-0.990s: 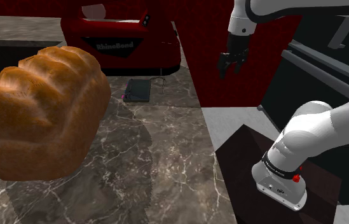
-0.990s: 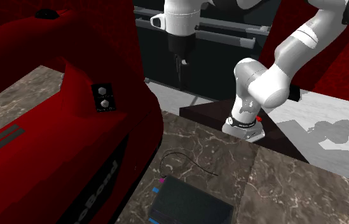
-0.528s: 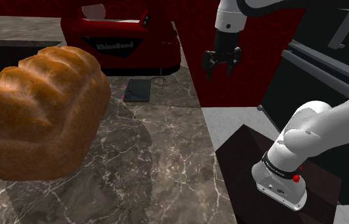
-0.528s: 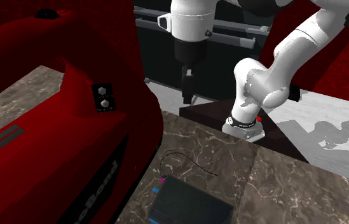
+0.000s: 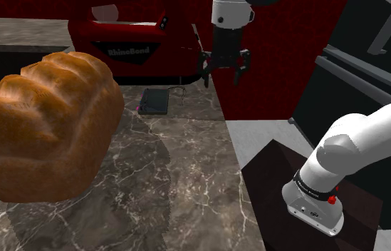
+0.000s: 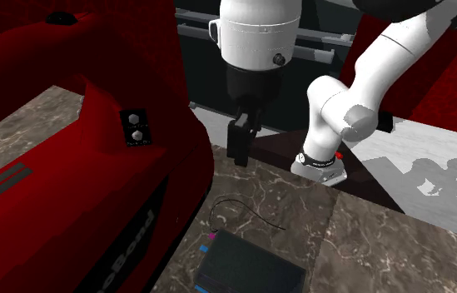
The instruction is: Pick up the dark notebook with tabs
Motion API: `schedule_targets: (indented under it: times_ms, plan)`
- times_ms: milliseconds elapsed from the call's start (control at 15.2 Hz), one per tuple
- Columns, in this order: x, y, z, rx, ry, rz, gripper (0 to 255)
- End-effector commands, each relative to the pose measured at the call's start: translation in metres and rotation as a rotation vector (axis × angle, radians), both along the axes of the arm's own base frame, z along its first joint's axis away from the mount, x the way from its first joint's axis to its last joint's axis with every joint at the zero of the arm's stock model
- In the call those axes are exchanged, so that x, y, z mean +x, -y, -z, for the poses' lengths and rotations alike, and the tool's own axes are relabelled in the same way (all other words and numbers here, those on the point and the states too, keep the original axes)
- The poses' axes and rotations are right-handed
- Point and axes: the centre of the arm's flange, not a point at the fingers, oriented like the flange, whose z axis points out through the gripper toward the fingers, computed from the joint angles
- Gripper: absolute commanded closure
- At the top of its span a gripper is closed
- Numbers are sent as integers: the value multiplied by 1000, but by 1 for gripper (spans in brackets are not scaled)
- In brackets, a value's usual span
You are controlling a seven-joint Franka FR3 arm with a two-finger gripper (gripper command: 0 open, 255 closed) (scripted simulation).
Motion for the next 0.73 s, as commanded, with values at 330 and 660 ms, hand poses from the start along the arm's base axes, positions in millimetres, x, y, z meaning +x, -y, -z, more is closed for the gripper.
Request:
schedule_targets:
  times_ms: [330,660]
  plan:
    - [42,-80,-20,0,3,225,0]
    - [81,-130,-35,-3,6,381,0]
